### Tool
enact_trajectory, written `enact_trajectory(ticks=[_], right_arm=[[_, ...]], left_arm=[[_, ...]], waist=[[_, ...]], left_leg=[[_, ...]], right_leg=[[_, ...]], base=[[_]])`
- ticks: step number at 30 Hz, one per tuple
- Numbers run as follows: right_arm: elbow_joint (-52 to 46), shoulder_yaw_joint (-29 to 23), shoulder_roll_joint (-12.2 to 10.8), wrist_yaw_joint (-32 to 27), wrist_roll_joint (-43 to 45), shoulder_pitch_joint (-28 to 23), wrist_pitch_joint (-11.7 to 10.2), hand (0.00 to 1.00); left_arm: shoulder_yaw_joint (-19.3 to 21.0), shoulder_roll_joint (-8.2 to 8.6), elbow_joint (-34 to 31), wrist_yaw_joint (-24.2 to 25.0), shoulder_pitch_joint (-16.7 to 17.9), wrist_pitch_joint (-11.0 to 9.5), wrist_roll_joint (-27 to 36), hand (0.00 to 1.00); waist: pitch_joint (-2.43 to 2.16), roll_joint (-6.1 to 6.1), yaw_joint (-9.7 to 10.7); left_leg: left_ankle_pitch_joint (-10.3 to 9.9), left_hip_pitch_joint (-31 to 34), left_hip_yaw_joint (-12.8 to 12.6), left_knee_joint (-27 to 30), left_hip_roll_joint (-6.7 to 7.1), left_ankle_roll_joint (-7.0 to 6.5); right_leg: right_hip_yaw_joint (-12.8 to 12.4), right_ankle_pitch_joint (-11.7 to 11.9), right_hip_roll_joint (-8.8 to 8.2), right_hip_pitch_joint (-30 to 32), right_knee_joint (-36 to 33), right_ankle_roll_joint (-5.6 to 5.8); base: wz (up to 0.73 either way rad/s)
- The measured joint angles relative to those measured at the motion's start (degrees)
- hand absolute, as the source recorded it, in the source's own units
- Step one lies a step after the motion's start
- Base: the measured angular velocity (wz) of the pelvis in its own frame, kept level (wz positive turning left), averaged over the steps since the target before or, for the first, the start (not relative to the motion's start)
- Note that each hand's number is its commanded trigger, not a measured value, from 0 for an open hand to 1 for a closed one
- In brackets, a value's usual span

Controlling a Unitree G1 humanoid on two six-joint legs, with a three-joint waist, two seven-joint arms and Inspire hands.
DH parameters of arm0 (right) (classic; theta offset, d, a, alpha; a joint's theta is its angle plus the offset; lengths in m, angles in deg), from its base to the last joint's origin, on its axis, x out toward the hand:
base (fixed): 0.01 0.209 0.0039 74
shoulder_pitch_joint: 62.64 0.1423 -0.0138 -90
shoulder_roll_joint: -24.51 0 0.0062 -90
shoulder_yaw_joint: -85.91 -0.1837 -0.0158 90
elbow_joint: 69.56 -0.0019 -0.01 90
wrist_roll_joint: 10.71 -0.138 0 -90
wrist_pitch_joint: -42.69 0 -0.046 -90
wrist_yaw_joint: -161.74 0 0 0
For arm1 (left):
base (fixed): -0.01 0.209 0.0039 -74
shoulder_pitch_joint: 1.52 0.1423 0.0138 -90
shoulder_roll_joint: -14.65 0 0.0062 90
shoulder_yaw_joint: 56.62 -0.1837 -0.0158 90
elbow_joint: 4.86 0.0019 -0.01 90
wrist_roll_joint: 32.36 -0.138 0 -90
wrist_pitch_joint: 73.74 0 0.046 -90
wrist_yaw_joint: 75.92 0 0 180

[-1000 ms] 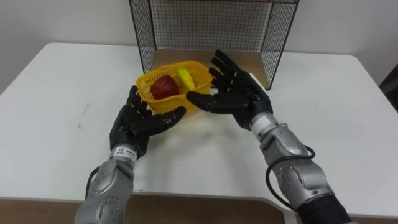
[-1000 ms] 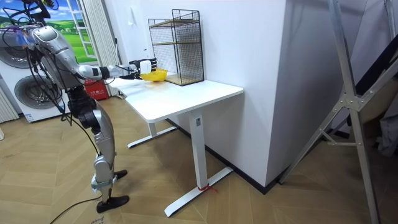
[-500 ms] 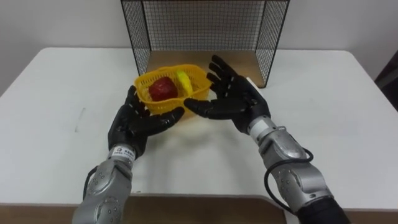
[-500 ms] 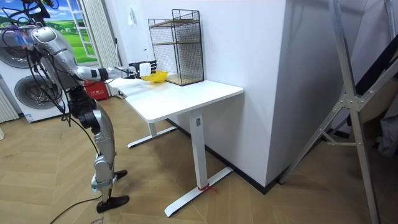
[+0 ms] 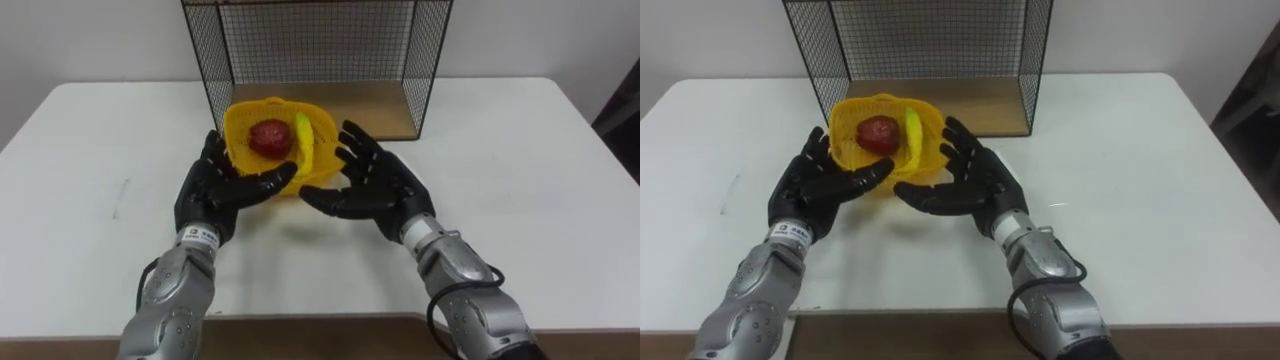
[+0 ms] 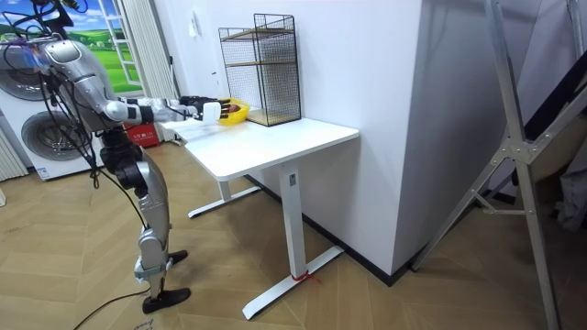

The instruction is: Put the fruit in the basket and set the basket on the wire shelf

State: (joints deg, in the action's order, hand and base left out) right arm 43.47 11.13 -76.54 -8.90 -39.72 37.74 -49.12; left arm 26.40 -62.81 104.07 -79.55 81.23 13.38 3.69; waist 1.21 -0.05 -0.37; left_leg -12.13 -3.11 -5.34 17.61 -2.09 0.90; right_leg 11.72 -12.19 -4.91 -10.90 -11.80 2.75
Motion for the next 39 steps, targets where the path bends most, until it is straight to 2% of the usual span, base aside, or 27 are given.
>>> enact_trajectory(ticks=[6, 11, 14, 18, 29, 39], right_arm=[[0.0, 0.5, 0.0, 0.0, 0.3, -0.6, 0.0, 0.0], [0.0, 1.1, 0.1, 0.0, 0.3, -0.6, 0.0, 0.0], [0.0, 1.2, 0.1, -0.1, 0.4, -0.6, 0.0, 0.0], [0.0, 1.5, 0.1, -1.0, 0.7, -0.6, 0.0, 0.0], [0.0, 1.5, 0.0, -1.3, 1.5, -0.6, 0.0, 0.0], [-3.4, 1.4, 0.0, -3.5, 1.6, -0.6, 0.0, 0.0]], left_arm=[[0.0, -0.02, -0.4, 0.0, -1.3, -0.5, -0.8, 0.0], [-0.3, 0.0, -1.1, 0.0, -1.9, -2.3, -0.8, 0.0], [-0.8, -0.02, -2.0, 0.0, -1.8, -2.7, -0.8, 0.0], [-1.7, -0.1, -2.2, 0.0, -1.9, -3.9, -0.8, 0.0], [-2.4, -0.47, -2.2, 0.0, -1.8, -4.2, -3.2, 0.0], [-2.4, -0.69, -2.2, 0.0, -1.8, -4.7, -3.1, 0.0]], waist=[[-0.15, -0.23, 0.1], [-0.17, -0.19, 0.3], [-0.18, -0.17, 0.3], [-0.37, 0.12, 0.3], [-0.55, 0.4, 0.2], [-0.58, 0.47, -0.1]], left_leg=[[0.0, 0.0, -0.1, 0.1, -0.15, 0.0], [0.0, -0.2, -0.2, 0.0, -0.2, 0.01], [0.0, -0.2, -0.2, -0.1, -0.21, 0.01], [0.0, -0.3, -0.5, -0.3, -0.21, 0.0], [0.2, -0.4, -1.0, -1.1, -0.22, 0.07], [0.2, -0.6, -2.6, -2.0, -0.3, 0.0]], right_leg=[[-0.1, 0.1, 0.09, 0.0, 0.0, -0.06], [-0.2, 0.2, 0.12, 0.0, 0.1, -0.08], [-0.2, 0.2, 0.14, 0.0, 0.1, -0.08], [-0.4, 0.2, 0.13, 0.0, 0.1, -0.08], [-0.8, 0.2, 0.12, 0.8, 0.1, -0.08], [-2.3, 0.2, 0.07, 1.6, -0.1, -0.04]], base=[[-0.01], [0.0], [0.0], [-0.02], [-0.01], [-0.07]])
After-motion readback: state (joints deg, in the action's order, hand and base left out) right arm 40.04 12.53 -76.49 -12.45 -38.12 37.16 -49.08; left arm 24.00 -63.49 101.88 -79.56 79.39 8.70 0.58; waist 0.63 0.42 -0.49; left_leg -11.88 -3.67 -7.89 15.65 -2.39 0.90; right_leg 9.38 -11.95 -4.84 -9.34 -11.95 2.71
